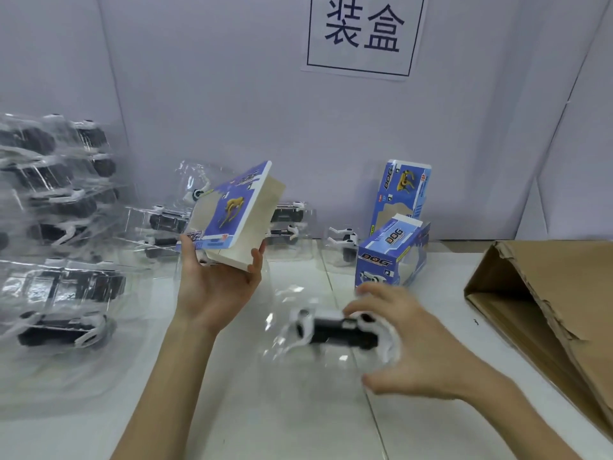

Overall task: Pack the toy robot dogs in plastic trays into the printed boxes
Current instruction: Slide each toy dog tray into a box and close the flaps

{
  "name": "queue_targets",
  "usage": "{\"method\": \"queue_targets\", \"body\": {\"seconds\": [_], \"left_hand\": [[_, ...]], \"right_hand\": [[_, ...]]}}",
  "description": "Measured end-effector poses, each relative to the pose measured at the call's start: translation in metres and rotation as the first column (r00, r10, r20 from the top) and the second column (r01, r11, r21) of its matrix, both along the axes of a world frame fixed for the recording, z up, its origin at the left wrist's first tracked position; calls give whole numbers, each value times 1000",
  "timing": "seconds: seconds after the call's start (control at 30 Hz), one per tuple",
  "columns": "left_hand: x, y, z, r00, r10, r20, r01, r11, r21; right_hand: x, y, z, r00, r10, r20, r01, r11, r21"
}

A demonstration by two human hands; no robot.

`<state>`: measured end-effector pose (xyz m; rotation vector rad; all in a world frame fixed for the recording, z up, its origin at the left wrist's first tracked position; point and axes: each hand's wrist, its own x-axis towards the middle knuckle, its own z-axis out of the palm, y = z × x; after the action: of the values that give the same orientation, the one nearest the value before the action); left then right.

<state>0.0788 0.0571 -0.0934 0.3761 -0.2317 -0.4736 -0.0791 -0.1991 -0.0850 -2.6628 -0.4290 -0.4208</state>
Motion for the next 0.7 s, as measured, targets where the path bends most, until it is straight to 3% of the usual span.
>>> {"method": "queue_targets", "body": {"seconds": [0.13,0.27,0.57,0.7], "left_hand": [[-1,-5,1,996,71,46,-74,995,63],[-5,-17,1,983,125,137,-154,961,229],[-13,-35,-2,969,88,232,-167,923,347],[-19,-44,0,963,26,269,-150,881,449]], "right_hand": [[-7,-23,21,940,-224,257,174,963,204],[-5,-14,28,856,-322,403,230,938,261],[15,21,12,827,-375,419,241,910,338],[21,29,6,825,-349,444,233,926,296]]}}
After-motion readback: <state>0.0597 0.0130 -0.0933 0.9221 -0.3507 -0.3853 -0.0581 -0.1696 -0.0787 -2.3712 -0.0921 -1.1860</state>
